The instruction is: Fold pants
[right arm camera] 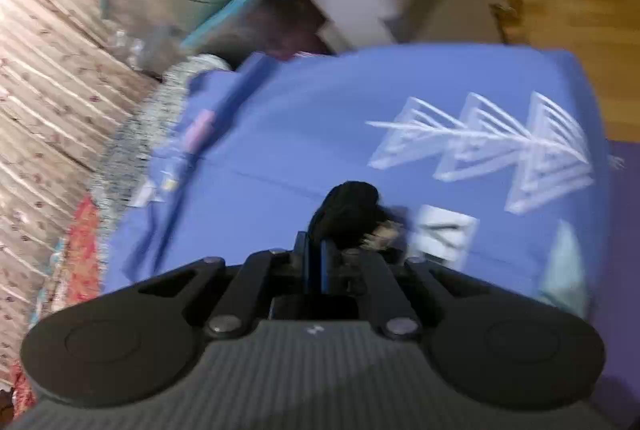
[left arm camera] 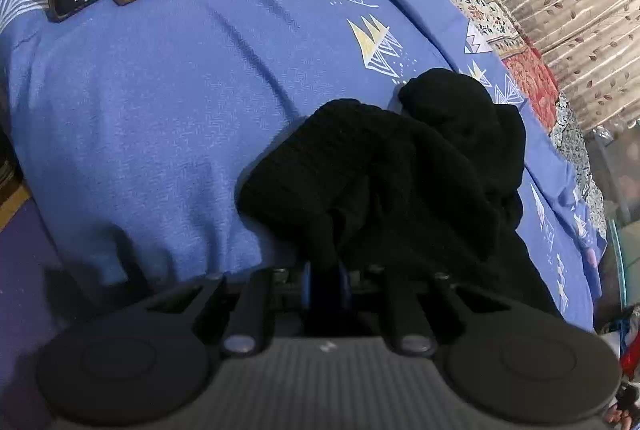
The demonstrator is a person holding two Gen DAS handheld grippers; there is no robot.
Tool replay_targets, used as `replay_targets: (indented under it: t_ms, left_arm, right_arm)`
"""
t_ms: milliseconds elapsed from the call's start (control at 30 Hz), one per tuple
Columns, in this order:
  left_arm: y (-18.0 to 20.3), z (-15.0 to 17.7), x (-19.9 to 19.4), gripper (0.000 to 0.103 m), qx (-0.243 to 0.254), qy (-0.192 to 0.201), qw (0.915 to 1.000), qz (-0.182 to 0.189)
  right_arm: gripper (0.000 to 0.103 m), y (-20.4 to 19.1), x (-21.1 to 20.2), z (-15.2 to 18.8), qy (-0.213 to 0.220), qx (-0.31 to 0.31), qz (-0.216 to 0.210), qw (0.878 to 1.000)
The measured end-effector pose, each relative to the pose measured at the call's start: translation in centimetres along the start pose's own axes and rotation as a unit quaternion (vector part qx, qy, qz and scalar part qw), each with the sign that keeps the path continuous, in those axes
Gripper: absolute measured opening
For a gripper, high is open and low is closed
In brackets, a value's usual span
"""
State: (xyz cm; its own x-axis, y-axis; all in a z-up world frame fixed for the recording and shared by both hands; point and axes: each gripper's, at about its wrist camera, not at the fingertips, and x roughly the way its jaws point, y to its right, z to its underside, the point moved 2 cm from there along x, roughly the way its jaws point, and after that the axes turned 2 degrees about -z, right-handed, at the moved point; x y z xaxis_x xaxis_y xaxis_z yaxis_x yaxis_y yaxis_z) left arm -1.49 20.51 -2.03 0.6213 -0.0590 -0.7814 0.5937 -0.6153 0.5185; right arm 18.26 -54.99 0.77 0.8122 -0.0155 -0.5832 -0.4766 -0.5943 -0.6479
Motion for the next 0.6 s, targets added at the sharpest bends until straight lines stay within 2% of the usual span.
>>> replay_targets:
  t_ms: [100,133,167,233,300,400,500,600]
  left_arm:
    - [-0.5,0.9,-0.8,0.024,0.014,-0.002,0.9998,-0.017]
    - [-0.7,0.9,-1.5,0.026,0.02,0.001,0.9996,-0.018]
    - [-1.3,0.9,-2.8,0.028,0.024,0.007,0.9996,-0.013]
    - [-1.9,1.0,-4.5,0.034,0.023,0.024,0.9994,-0.002]
    - [-2.4,0.6,-6.1,0.035,0.018,0.051,0.9985,0.009]
    - [-3.0,-1.3,-7.4,0.036,0.012,0.088,0.996,0.01]
    - [-2.0,-4.1,-6.7,0.034,0.03,0.1,0.9945,0.004]
    - [1.5,-6.6,-4.3,0.042,0.078,0.105,0.9913,0.015]
  right_arm:
    - [0.014,0.6,0.0,0.5,-0.014,-0.004,0.02,1.0]
    - [0.019,0.8,-0.5,0.7,-0.019,-0.001,0.025,0.999]
    - [0.033,0.8,-0.7,0.5,-0.022,0.01,0.03,0.999]
    - [0.048,1.7,-2.4,0.4,0.001,0.03,0.046,0.998]
    - [0.048,1.8,-3.7,0.0,0.036,0.032,0.07,0.996]
    - [0.048,0.4,-5.6,-0.1,0.07,-0.005,0.075,0.995]
    - [0.048,-3.5,-6.5,0.8,0.076,-0.065,0.039,0.994]
    - [0.048,-8.8,-6.2,3.4,0.044,-0.134,-0.02,0.99]
